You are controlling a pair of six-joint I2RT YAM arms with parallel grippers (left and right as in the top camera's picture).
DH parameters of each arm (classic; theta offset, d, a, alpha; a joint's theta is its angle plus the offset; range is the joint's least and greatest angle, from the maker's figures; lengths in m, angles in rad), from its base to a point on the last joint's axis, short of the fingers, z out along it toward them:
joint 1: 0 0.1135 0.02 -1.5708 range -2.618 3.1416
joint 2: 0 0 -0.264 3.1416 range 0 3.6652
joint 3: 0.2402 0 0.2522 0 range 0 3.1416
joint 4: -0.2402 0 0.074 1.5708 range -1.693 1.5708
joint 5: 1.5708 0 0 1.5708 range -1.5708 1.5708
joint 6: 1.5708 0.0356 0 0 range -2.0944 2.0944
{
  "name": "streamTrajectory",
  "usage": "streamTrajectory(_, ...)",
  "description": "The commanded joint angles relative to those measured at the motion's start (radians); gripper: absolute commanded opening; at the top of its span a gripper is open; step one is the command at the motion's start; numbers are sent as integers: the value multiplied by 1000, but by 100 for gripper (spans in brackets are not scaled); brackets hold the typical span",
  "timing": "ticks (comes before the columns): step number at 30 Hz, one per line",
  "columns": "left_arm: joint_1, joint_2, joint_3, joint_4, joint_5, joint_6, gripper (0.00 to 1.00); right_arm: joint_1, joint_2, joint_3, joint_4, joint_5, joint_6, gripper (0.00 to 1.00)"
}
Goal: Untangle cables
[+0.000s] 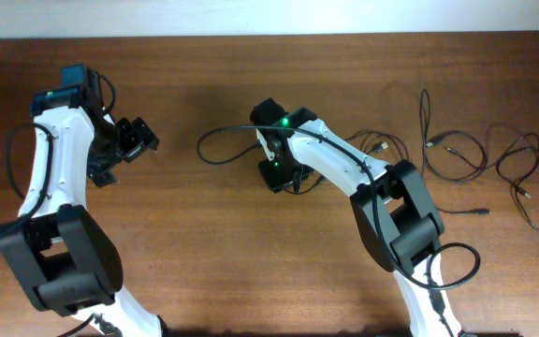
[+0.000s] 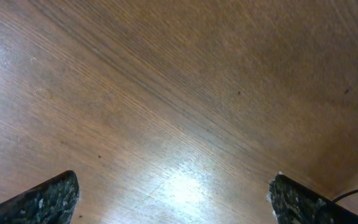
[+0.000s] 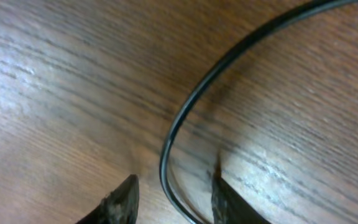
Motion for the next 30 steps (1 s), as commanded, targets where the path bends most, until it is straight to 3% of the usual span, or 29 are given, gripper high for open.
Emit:
streamTrajectory(1,5,0,6,0,10,16,99,2,21,-106,21,6,8,4)
streamTrajectory(7,5,0,6,0,10,16,99,-103,21,-114,-111,281,27,4)
streamTrajectory(15,5,0,6,0,10,16,99,-426,21,-110,-154,283,31,4)
streamTrajectory(19,5,0,6,0,10,16,99,-510,3,-107,-173,222,9,6)
streamTrajectory(23,5,0,6,0,10,16,99,-520,-159,-107,-166,201,-23,26)
streamTrajectory(24,5,0,6,0,10,16,99,-520,-187,-107,-159,200,-23,56)
streamTrajectory(25,5,0,6,0,10,16,99,-520,-220,-107,-150,200,-23,98)
streamTrajectory(30,5,0,6,0,10,16,99,-520,-231,-107,-150,200,-23,98)
